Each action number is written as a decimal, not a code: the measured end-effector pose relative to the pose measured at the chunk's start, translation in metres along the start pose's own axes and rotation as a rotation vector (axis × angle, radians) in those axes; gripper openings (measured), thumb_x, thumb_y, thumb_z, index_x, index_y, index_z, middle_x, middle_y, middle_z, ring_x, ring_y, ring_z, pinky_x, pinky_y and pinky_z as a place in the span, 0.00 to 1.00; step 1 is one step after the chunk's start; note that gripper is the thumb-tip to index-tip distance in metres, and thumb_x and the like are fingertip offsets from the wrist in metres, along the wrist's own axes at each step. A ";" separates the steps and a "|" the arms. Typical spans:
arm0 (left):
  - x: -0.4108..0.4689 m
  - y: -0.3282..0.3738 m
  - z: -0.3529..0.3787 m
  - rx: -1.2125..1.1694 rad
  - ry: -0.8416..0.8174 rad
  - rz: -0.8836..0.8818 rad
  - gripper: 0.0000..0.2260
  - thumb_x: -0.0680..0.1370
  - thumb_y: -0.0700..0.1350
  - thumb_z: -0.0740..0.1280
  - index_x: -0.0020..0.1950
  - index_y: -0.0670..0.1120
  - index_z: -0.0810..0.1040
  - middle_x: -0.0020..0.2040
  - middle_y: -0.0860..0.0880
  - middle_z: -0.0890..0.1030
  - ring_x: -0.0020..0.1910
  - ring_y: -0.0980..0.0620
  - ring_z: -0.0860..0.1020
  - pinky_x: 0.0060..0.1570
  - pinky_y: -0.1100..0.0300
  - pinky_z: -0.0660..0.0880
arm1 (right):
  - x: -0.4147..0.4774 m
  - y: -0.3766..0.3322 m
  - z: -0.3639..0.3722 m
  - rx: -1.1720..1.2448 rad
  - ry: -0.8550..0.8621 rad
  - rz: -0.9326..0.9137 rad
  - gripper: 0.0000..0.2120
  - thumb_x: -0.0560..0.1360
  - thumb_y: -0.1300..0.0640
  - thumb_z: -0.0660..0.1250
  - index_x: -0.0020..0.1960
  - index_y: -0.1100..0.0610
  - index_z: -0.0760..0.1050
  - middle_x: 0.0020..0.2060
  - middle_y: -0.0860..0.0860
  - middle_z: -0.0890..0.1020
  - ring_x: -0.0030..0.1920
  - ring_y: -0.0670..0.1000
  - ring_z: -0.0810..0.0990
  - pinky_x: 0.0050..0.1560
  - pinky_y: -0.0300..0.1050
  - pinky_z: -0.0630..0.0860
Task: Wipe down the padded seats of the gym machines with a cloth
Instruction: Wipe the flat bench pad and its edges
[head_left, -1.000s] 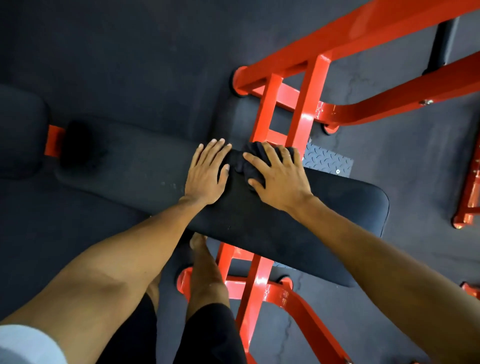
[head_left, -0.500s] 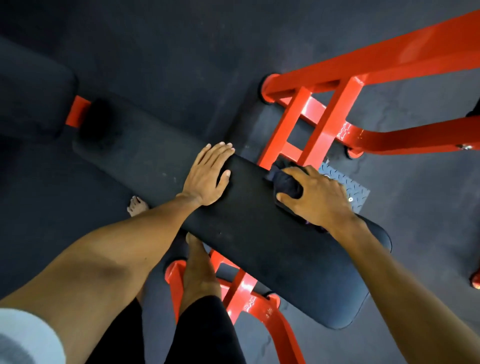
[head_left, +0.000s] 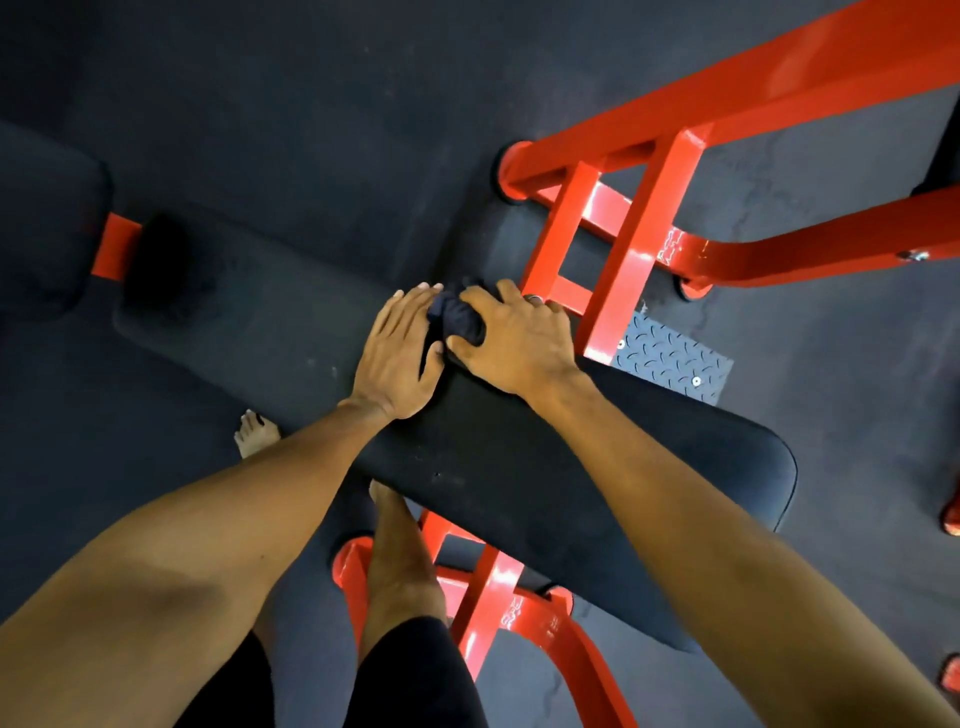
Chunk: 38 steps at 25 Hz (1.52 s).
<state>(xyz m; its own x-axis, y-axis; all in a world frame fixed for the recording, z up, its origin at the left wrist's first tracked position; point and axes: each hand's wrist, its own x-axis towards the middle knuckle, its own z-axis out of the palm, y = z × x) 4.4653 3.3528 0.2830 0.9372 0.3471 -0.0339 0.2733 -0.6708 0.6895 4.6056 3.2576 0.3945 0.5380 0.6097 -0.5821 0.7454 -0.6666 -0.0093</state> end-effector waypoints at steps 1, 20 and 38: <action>0.001 0.000 -0.001 -0.005 0.002 0.010 0.26 0.81 0.45 0.55 0.77 0.37 0.65 0.77 0.42 0.68 0.79 0.45 0.62 0.80 0.47 0.54 | -0.014 0.010 -0.001 -0.010 0.029 0.006 0.30 0.76 0.33 0.62 0.74 0.43 0.66 0.68 0.51 0.72 0.63 0.61 0.77 0.61 0.57 0.71; -0.066 -0.031 -0.022 -0.083 -0.006 -0.066 0.24 0.85 0.48 0.58 0.80 0.43 0.62 0.82 0.46 0.60 0.82 0.50 0.55 0.80 0.46 0.51 | -0.144 -0.028 0.074 -0.115 0.382 -0.053 0.23 0.75 0.44 0.69 0.69 0.49 0.77 0.77 0.56 0.68 0.78 0.62 0.63 0.77 0.67 0.55; -0.100 -0.069 -0.026 -0.060 0.136 -0.385 0.22 0.86 0.46 0.55 0.81 0.44 0.62 0.81 0.46 0.61 0.81 0.49 0.56 0.80 0.49 0.51 | -0.142 -0.049 0.076 -0.124 0.368 0.068 0.28 0.76 0.42 0.67 0.73 0.49 0.73 0.78 0.57 0.66 0.80 0.63 0.58 0.78 0.70 0.47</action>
<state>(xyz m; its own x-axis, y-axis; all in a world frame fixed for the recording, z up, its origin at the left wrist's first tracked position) 4.3465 3.3818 0.2578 0.7310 0.6510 -0.2046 0.5812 -0.4368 0.6865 4.4622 3.1711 0.4156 0.6760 0.6940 -0.2478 0.7331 -0.6676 0.1304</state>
